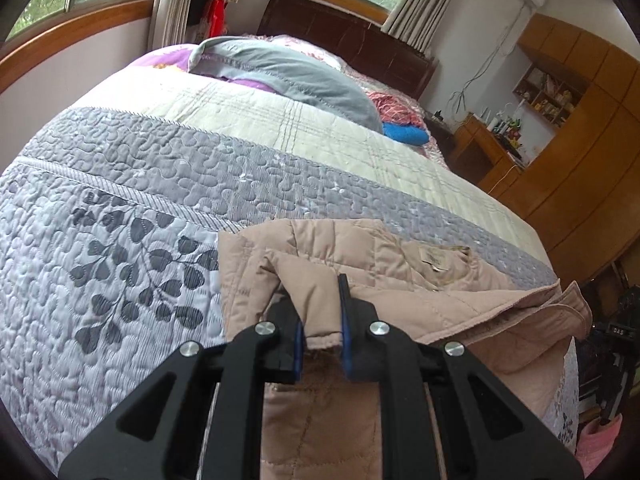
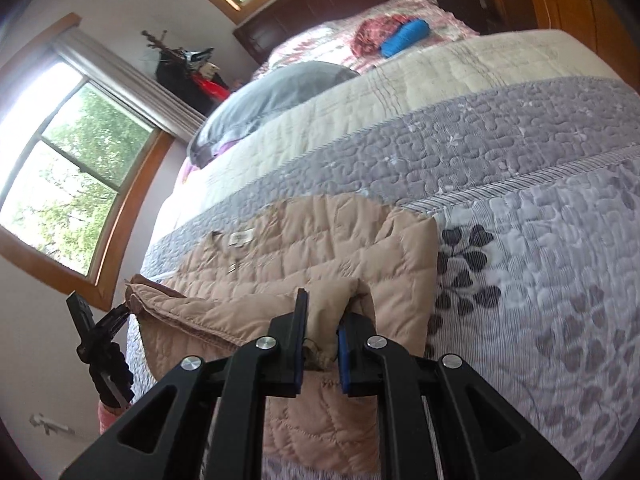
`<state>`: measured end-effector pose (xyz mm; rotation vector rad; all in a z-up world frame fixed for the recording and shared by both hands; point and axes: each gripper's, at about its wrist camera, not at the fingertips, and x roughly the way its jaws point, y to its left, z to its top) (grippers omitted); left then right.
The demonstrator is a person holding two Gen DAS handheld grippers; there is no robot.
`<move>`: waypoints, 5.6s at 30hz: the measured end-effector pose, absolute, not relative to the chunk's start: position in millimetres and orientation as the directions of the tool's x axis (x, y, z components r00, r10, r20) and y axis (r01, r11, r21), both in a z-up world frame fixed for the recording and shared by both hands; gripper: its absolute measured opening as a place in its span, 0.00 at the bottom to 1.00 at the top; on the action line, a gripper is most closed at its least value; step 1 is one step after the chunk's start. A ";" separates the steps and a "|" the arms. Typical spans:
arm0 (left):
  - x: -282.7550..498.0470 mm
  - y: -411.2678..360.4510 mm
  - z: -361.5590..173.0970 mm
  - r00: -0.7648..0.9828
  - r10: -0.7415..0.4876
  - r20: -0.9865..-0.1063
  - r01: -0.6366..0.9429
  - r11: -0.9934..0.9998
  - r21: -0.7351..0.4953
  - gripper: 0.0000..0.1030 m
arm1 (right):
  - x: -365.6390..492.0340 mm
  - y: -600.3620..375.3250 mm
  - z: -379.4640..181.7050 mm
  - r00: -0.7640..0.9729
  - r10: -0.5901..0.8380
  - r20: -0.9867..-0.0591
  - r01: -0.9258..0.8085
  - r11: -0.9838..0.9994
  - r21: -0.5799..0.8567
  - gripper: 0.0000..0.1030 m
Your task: Fold large clothes
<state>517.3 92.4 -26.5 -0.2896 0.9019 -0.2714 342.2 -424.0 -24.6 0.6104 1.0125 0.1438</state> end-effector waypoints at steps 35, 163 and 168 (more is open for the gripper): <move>550.4 116.0 -55.4 0.522 -0.413 -0.746 0.122 0.902 -0.414 0.46 | 362.7 -446.1 -61.8 0.559 0.422 -0.713 0.148 0.796 0.587 0.67; 521.3 132.0 -98.5 0.394 -0.473 -0.788 0.128 0.877 -0.462 0.69 | 314.4 -428.3 -120.9 0.508 0.427 -0.747 0.224 0.772 0.594 0.75; 546.9 123.3 -119.4 0.339 -0.529 -0.778 0.119 0.845 -0.522 0.72 | 325.6 -428.6 -135.6 0.490 0.464 -0.738 0.223 0.751 0.621 0.78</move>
